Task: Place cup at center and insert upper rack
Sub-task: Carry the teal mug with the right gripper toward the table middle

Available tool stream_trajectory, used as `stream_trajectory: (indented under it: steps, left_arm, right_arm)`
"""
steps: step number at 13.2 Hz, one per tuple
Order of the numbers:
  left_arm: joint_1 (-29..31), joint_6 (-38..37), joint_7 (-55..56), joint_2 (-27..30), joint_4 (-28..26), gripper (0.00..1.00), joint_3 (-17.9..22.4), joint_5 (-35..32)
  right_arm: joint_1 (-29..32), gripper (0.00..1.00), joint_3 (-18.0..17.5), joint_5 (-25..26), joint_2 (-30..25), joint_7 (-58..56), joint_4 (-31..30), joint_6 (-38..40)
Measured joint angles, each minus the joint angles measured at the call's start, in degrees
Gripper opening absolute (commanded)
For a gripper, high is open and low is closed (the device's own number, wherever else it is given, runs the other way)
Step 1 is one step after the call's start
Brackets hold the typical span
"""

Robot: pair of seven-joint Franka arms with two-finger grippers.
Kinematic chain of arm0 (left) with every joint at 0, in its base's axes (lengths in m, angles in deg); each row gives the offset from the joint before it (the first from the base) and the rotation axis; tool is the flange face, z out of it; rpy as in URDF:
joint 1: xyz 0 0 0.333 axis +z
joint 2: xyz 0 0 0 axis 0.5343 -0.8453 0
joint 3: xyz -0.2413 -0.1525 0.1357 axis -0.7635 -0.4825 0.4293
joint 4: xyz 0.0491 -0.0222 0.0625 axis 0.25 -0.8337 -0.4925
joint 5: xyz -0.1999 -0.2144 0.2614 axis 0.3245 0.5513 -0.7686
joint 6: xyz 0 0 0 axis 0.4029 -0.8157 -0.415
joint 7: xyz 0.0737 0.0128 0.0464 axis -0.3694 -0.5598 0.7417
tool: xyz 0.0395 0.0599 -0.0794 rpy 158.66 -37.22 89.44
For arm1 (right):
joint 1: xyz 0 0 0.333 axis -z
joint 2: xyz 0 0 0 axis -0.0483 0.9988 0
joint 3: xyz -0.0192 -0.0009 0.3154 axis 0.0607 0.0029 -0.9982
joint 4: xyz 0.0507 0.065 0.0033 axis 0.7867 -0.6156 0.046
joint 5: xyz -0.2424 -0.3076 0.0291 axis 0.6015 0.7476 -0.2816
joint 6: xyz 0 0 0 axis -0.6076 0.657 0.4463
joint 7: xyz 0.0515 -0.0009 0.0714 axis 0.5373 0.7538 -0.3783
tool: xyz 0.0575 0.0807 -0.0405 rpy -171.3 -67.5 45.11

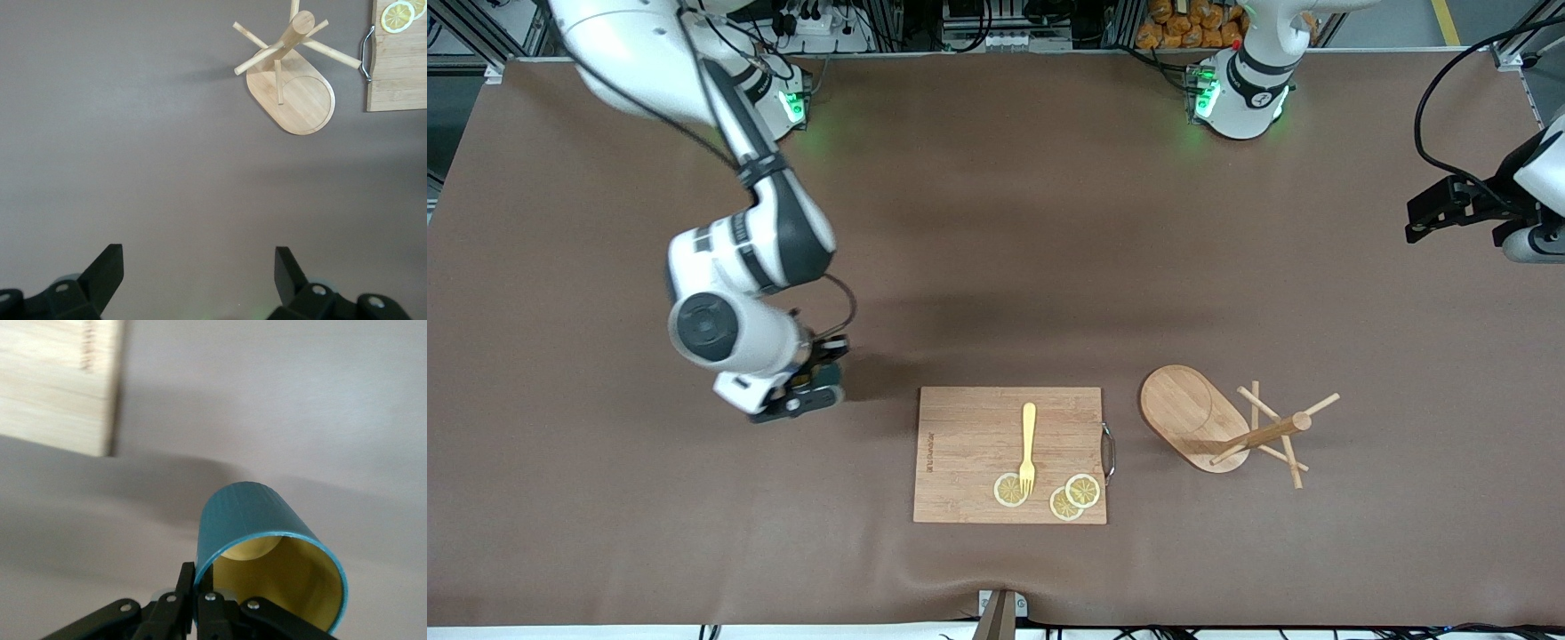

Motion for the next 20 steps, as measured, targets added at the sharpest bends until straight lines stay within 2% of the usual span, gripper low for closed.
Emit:
stream_trajectory:
  steps: [5,9,12,16,20]
  left_arm:
    - [0.25,0.00,0.00,0.00,0.00,1.00,0.05,0.00]
    - [0.25,0.00,0.00,0.00,0.00,1.00,0.05,0.00]
    - [0.25,0.00,0.00,0.00,0.00,1.00,0.05,0.00]
    - [0.20,0.00,0.00,0.00,0.00,1.00,-0.01,0.00]
    - [0.14,0.00,0.00,0.00,0.00,1.00,-0.11,0.00]
  right_arm:
    - [-10.74,0.00,-0.02,-0.03,0.00,6.32,1.33,0.79]
    - [-16.14,0.00,-0.02,-0.05,0.50,8.62,1.78,0.77]
    - [-18.96,0.00,-0.02,-0.20,2.80,14.61,2.27,0.23]
    - [-21.15,0.00,0.01,-4.82,5.79,18.75,3.21,-4.16]
    - [-23.18,0.00,0.00,-5.18,7.09,21.13,3.58,-5.41]
